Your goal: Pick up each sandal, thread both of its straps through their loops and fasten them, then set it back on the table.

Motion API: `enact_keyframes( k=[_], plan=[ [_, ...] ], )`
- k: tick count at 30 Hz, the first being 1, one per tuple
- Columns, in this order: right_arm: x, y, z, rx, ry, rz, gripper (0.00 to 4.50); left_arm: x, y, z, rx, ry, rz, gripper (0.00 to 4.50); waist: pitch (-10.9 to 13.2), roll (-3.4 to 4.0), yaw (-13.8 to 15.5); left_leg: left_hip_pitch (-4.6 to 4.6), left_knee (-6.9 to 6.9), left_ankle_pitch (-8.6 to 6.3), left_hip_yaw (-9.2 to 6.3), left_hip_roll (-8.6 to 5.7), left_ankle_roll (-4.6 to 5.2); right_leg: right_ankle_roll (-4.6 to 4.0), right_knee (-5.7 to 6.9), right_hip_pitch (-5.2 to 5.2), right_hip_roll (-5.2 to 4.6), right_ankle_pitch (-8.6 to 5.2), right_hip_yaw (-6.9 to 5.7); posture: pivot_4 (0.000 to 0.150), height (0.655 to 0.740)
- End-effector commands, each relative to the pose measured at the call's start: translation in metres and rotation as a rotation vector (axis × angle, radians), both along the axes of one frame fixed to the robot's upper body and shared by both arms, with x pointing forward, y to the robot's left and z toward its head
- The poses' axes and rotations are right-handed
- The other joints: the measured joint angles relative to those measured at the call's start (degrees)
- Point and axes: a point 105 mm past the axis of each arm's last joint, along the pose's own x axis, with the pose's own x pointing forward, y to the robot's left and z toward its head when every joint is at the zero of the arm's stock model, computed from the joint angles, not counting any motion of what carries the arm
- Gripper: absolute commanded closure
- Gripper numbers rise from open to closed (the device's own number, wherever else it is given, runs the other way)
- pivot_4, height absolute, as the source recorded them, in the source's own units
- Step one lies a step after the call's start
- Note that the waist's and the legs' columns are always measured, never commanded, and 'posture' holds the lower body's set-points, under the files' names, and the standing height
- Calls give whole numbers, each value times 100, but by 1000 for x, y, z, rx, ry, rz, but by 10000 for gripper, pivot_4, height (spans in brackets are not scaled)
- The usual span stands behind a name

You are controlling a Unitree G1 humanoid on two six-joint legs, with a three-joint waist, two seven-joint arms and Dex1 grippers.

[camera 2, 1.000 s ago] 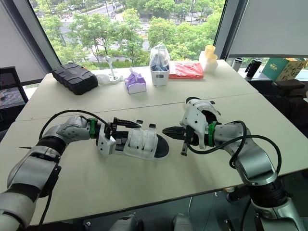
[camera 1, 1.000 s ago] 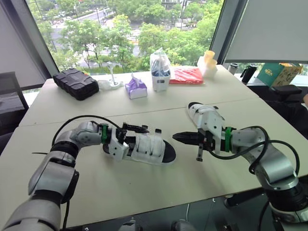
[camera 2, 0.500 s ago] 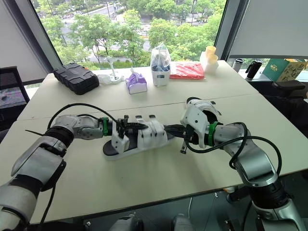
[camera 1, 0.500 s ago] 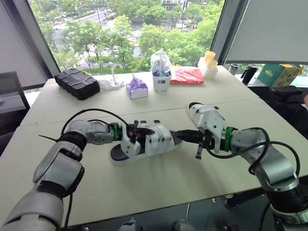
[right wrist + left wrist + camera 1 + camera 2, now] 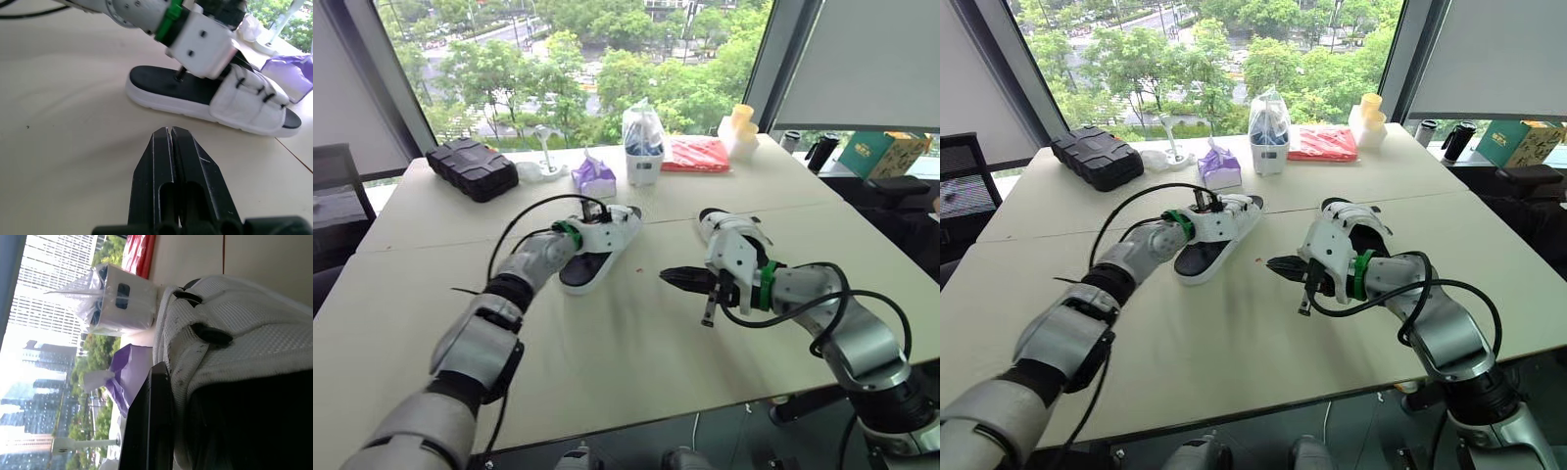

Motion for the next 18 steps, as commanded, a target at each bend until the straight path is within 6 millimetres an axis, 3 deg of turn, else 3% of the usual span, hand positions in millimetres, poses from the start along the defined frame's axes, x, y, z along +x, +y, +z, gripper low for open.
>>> enact_keyframes(
  k=[1, 11, 14, 18],
  plan=[
    [-1, 2, 11, 0, -52, 14, 45000, 3, 9, -1, 50, -9, 107, 44656, 0, 0, -26, 2, -1, 0, 0, 1, 1, 0, 3, 0, 1, 0, 1, 1500, 7400],
    [-1, 5, 10, -12, -46, 35, 45000, -13, 26, 0, 112, -11, 188, 44656, -1, 2, -125, 4, -7, -1, -2, 4, 0, -1, 12, -7, 1, 0, 6, 1500, 7400],
    [-1, 5, 10, -16, -47, 38, 45000, -19, 29, 2, 95, 1, 207, 32515, -1, 2, -117, 4, -11, -1, -2, 5, 0, -1, 13, -10, 1, 0, 7, 1500, 7400],
    [0, 7, 11, -16, -48, 41, 45000, -26, 29, 0, 71, 24, 217, 12465, -1, 2, -98, 2, -9, -1, -2, 4, 0, -2, 12, -9, -3, 0, 8, 1500, 7400]
  ],
)
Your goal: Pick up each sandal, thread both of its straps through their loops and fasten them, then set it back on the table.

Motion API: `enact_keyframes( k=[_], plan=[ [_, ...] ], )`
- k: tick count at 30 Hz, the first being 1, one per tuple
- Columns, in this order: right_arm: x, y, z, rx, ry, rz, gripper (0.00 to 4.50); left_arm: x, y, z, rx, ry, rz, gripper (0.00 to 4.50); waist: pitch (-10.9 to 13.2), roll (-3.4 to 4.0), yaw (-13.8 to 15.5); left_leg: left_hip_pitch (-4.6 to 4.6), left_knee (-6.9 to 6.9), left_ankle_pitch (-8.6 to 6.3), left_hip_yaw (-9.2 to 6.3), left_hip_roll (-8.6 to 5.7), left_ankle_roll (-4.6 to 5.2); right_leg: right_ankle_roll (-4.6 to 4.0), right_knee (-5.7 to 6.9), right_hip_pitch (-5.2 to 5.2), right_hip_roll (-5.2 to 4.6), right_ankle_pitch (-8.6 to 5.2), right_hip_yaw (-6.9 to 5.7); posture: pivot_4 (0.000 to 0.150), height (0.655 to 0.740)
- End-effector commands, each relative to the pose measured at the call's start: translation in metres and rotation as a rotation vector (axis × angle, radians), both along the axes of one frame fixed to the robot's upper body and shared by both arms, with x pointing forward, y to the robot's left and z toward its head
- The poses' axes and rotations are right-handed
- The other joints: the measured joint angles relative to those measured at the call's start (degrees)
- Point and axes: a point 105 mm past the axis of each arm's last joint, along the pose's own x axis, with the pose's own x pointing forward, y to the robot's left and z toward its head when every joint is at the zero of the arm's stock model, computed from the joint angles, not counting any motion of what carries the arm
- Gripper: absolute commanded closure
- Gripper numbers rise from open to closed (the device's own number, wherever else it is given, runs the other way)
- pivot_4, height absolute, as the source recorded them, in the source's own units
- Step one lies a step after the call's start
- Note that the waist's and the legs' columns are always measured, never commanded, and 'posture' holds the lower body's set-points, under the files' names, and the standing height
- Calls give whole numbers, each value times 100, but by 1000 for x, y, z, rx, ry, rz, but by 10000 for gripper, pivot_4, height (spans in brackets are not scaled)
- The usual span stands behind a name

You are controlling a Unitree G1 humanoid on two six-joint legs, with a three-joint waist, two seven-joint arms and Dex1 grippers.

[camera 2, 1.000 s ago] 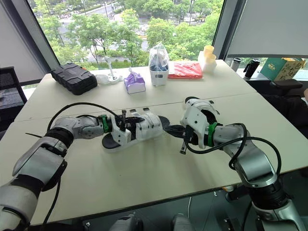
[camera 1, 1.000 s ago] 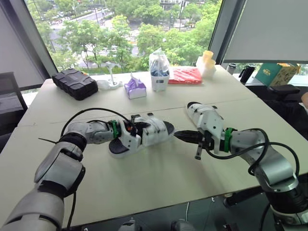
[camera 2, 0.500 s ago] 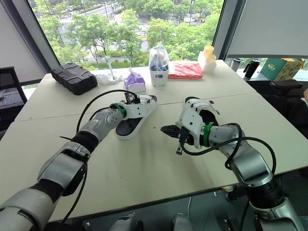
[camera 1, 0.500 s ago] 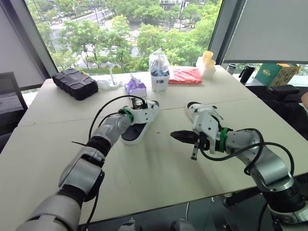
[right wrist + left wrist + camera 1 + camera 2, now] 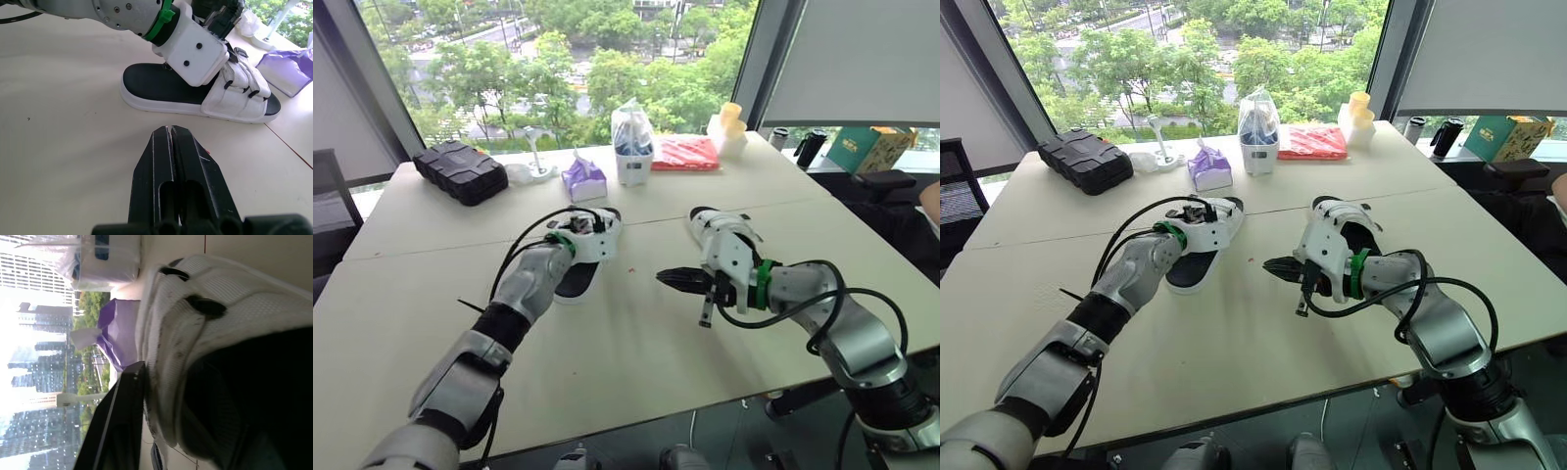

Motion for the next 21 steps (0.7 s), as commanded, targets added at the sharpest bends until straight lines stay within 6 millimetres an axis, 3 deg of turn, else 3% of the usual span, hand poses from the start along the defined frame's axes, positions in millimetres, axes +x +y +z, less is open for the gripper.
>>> enact_keyframes(
  k=[1, 2, 3, 5, 9, 21],
  plan=[
    [0, 2, 13, 2, -57, 17, 45000, -5, 2, 10, -42, -13, 15, 6311, 0, 0, 5, 0, 0, 0, 0, 0, 0, 0, 0, 0, -1, 0, 0, 1500, 7400],
    [0, 3, 13, 2, -57, 19, 45000, -7, 2, 7, -47, -1, 16, 1279, 0, 0, 12, 0, 0, 0, 0, 0, 0, 0, 0, 0, -1, 0, 0, 1500, 7400],
    [1, 3, 13, 1, -58, 20, 45000, -9, 2, 5, -46, 4, 16, 523, -1, 2, 21, 0, 0, 0, 0, 0, 0, 0, 0, 0, -2, 0, 0, 1500, 7400],
    [1, 3, 13, -2, -60, 24, 45000, -13, 1, 6, -103, 16, 7, 523, -2, 2, 24, 0, 0, 0, 0, -1, 0, 0, -1, 0, -2, 0, 0, 1500, 7400],
    [2, 3, 12, -4, -61, 25, 45000, -36, -14, 2, -351, 204, -78, 523, -3, 5, 31, 0, 0, 0, 0, -1, 0, -1, -2, 0, -5, 0, 2, 1500, 7400],
    [13, -11, 19, -30, -107, -19, 45000, -108, 5, 15, -753, 588, -148, 523, -3, 6, 120, 0, 1, 0, 0, 0, -1, -9, -9, 1, -20, 1, 6, 1500, 7400]
  ],
)
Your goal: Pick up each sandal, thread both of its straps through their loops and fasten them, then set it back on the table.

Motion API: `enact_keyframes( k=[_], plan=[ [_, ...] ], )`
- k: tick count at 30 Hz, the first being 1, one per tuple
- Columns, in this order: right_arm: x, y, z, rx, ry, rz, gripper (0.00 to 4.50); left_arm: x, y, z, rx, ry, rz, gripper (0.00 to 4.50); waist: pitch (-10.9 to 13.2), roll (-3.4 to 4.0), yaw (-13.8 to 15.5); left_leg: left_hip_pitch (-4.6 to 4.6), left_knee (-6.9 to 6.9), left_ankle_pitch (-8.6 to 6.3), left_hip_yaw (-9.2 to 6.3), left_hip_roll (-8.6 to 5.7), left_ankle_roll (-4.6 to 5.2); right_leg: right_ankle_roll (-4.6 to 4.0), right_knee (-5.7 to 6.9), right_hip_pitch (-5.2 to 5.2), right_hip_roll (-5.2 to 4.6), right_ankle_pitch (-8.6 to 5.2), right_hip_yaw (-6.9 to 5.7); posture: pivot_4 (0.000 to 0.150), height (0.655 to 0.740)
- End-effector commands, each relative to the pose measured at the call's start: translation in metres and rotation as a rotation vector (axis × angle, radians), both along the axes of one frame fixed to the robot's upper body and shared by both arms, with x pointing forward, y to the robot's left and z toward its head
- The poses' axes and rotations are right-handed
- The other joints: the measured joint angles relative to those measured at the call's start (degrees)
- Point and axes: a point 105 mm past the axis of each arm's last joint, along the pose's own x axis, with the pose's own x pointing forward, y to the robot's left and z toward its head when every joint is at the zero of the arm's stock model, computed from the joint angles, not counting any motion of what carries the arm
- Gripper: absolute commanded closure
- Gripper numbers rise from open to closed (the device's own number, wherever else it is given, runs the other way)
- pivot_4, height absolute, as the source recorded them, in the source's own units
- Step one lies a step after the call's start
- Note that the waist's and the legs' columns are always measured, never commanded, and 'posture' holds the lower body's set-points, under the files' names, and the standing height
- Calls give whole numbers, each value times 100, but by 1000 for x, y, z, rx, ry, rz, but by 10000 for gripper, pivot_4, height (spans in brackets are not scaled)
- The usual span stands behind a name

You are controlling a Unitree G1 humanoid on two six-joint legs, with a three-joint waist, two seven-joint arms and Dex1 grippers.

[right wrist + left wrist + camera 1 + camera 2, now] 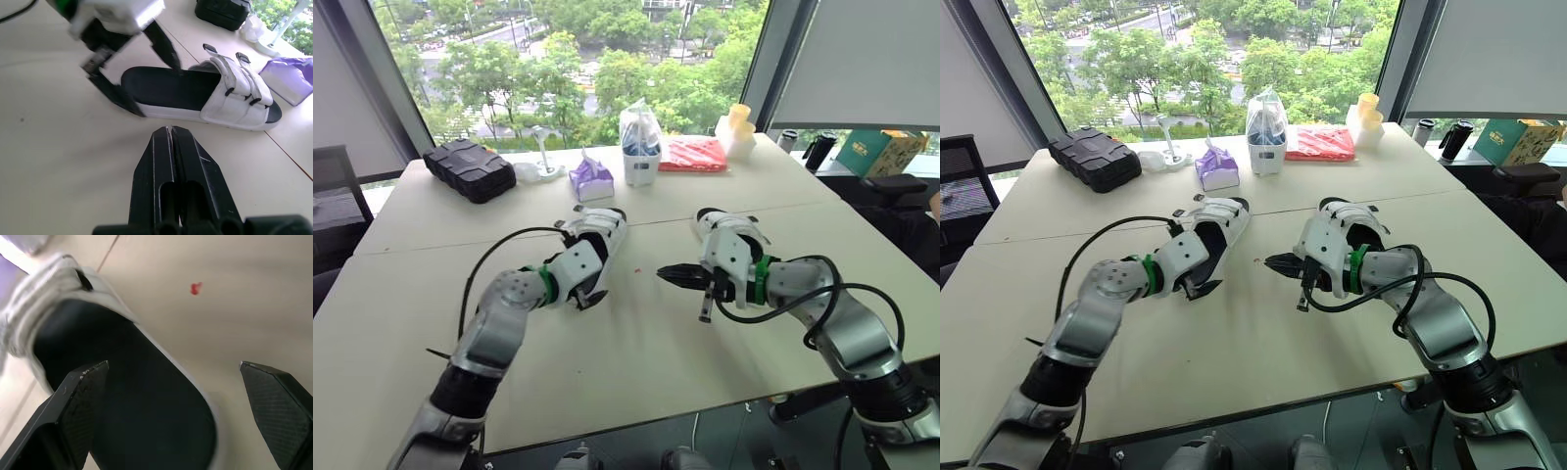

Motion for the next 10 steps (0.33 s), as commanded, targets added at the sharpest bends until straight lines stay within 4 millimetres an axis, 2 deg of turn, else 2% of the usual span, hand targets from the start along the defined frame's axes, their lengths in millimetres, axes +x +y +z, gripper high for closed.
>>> enact_keyframes(
  k=[1, 6, 10],
  plan=[
    [3, -6, 19, -7, -82, -10, 45000, -12, 5, 17, -79, 28, -13, 523, 0, 0, 11, 0, 0, 0, 0, 0, 0, 0, -1, 1, 0, 0, -1, 1500, 7400],
    [6, -23, 31, -41, -111, -45, 45000, -49, 19, 21, -199, 147, -117, 523, 2, 3, -23, 0, -2, 0, 1, 0, 0, 0, -10, 2, 6, 0, 0, 1500, 7400],
    [5, -36, 34, -78, -120, -69, 45000, -68, 28, 23, -258, 220, -144, 523, 4, 6, -11, -1, -4, 0, 0, 3, 0, -20, -10, 0, -1, -11, -1, 1500, 7400]
  ],
)
